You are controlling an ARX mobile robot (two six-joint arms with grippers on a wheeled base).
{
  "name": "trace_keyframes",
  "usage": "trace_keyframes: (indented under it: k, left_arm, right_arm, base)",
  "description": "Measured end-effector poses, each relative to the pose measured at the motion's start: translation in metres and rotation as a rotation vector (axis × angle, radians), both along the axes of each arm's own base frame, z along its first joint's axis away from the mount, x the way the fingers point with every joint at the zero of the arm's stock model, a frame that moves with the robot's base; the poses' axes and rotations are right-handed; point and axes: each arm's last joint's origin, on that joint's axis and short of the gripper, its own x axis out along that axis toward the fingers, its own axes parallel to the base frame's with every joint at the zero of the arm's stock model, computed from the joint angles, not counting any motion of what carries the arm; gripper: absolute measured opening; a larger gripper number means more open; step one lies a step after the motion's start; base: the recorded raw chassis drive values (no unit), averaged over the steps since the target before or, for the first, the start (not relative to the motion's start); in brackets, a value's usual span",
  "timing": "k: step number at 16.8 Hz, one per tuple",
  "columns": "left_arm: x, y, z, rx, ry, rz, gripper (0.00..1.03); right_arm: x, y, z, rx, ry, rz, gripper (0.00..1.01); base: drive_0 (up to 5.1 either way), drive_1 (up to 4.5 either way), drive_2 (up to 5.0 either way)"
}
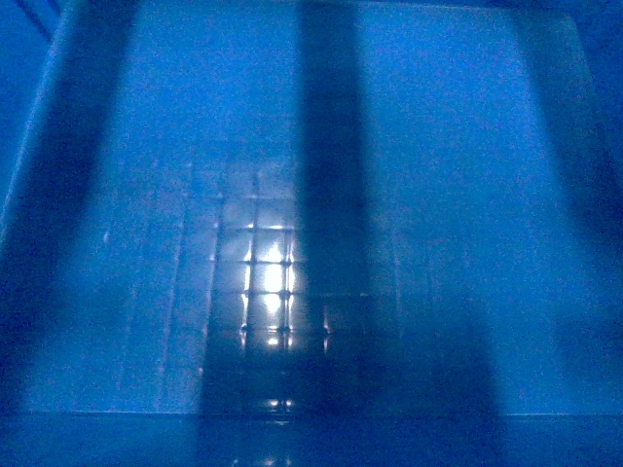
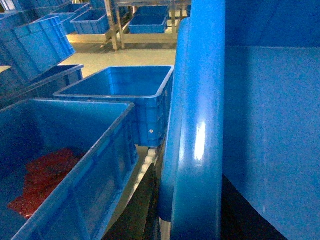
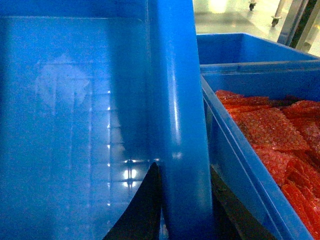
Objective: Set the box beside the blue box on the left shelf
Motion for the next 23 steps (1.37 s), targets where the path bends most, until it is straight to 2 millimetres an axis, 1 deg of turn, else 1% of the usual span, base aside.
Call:
trace_keyframes:
  k: [8, 9, 10, 11, 12, 15, 16, 18, 19, 21, 23]
  left_arm:
    - [0.000, 0.000, 0.000, 0.000, 0.000, 0.000, 0.20]
    - [0.000, 0.000, -0.001, 0.001, 0.022, 0.010, 0.20]
    - [0.005, 0.002, 0.001, -0.007, 0.083, 0.038, 0.20]
    - [0.013, 0.005, 0.002, -0.009, 0.114, 0.026, 0.20]
    - [0.022, 0.008, -0.003, -0.009, 0.141, 0.004, 0.19]
    - [0.035, 0.019, -0.010, -0.023, 0.186, -0.021, 0.19]
    - [0.041, 0.022, -0.008, -0.027, 0.182, -0.027, 0.19]
    - [0.056, 0.024, -0.005, -0.031, 0.207, -0.048, 0.19]
    - [0.062, 0.023, -0.009, -0.026, 0.235, -0.054, 0.19]
    - [0.076, 0.017, -0.028, -0.018, 0.355, -0.072, 0.19]
    - [0.082, 0.013, -0.043, -0.014, 0.435, -0.062, 0.19]
  right_arm:
    - [0.000, 0.000, 0.000, 0.000, 0.000, 0.000, 0.17]
    - [0.000, 0.000, 0.000, 0.000, 0.000, 0.000, 0.17]
    - [0.000, 0.000, 0.000, -0.004, 0.001, 0.006, 0.17]
    - [-0.001, 0.004, -0.002, -0.031, 0.067, -0.016, 0.17]
    - [0.001, 0.011, -0.002, -0.052, 0.121, -0.077, 0.17]
    - [0.004, 0.017, -0.003, -0.052, 0.158, -0.095, 0.17]
    - [0.007, 0.018, 0.000, -0.049, 0.161, -0.096, 0.17]
    - [0.022, 0.015, 0.002, -0.030, 0.208, -0.091, 0.17]
    - [0.031, 0.012, -0.003, -0.027, 0.237, -0.092, 0.17]
    - [0.054, 0.002, -0.021, -0.018, 0.346, -0.075, 0.17]
    - [0.074, -0.006, -0.040, -0.011, 0.400, -0.053, 0.16]
  base:
    - [0.0, 0.00, 0.0]
    - [0.0, 0.00, 0.0]
    - [0.0, 0.00, 0.0]
    - [0.0, 0.00, 0.0]
    - [0.0, 0.00, 0.0]
    - [0.0, 0.00, 0.0]
    - [0.0, 0.00, 0.0]
    - [0.0, 0.00, 0.0]
    - [0.0, 0.00, 0.0]
    - [0.0, 0.00, 0.0]
    - [0.0, 0.00, 0.0]
